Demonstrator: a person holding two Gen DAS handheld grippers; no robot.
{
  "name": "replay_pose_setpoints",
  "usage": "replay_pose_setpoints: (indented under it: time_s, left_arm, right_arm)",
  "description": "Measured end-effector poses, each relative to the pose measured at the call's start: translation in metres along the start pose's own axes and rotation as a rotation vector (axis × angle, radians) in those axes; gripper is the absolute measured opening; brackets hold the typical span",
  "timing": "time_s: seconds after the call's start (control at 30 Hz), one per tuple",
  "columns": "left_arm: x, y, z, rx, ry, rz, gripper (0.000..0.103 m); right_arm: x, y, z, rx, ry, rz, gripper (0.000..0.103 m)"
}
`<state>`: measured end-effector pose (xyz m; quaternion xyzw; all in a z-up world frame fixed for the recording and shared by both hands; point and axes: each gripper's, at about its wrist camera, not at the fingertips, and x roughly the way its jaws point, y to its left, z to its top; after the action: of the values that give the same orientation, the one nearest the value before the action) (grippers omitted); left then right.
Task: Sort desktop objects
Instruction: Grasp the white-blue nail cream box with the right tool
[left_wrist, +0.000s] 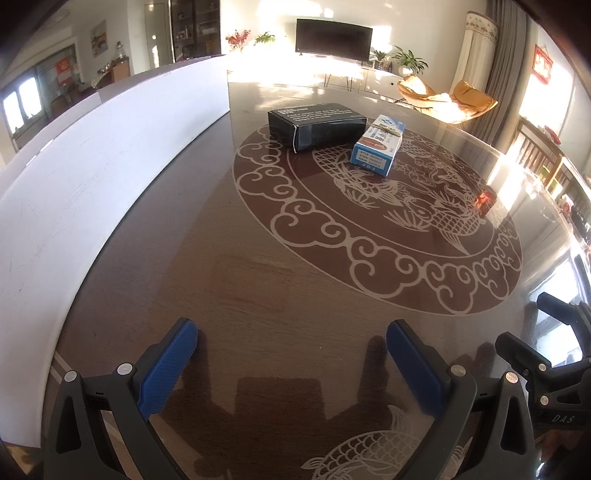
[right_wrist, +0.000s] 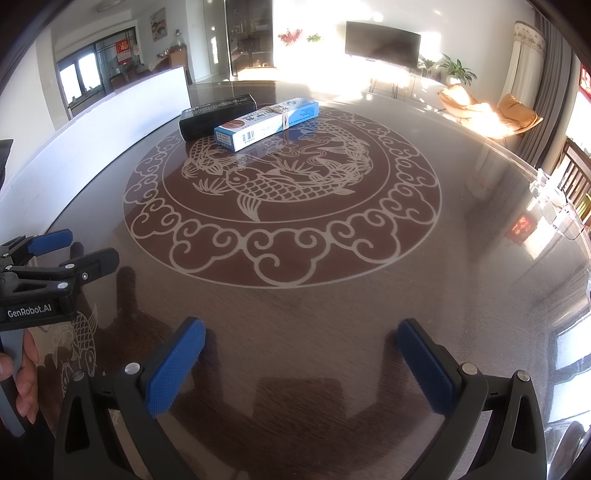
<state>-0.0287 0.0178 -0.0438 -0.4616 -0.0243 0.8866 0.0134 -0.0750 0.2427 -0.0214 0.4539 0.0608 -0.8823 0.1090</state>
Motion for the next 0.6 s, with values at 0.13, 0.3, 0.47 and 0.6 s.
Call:
replay_pose_setpoints:
  time_s: [0.13,0.3,0.47,0.6]
  left_arm:
    - [0.000,0.005,0.001,-0.026,-0.006,0.001,0.103]
    - [0.002,0.002,0.002,-0.023,-0.004,0.005,0.103]
    - [0.004,0.001,0.003,-0.024,-0.005,0.003,0.103]
    - [0.004,0.002,0.003,-0.024,-0.005,0.003,0.103]
  right_arm:
    - [0.010,-0.009,0.030,0.051,-0.014,0.060,0.103]
    - [0.043,-0.008,0.112,0.118,-0.044,0.119,0.103]
    - [0.100,0.011,0.182,0.171,0.016,0.135,0.103]
    - [0.137,0.036,0.203,0.130,0.102,0.071,0.103]
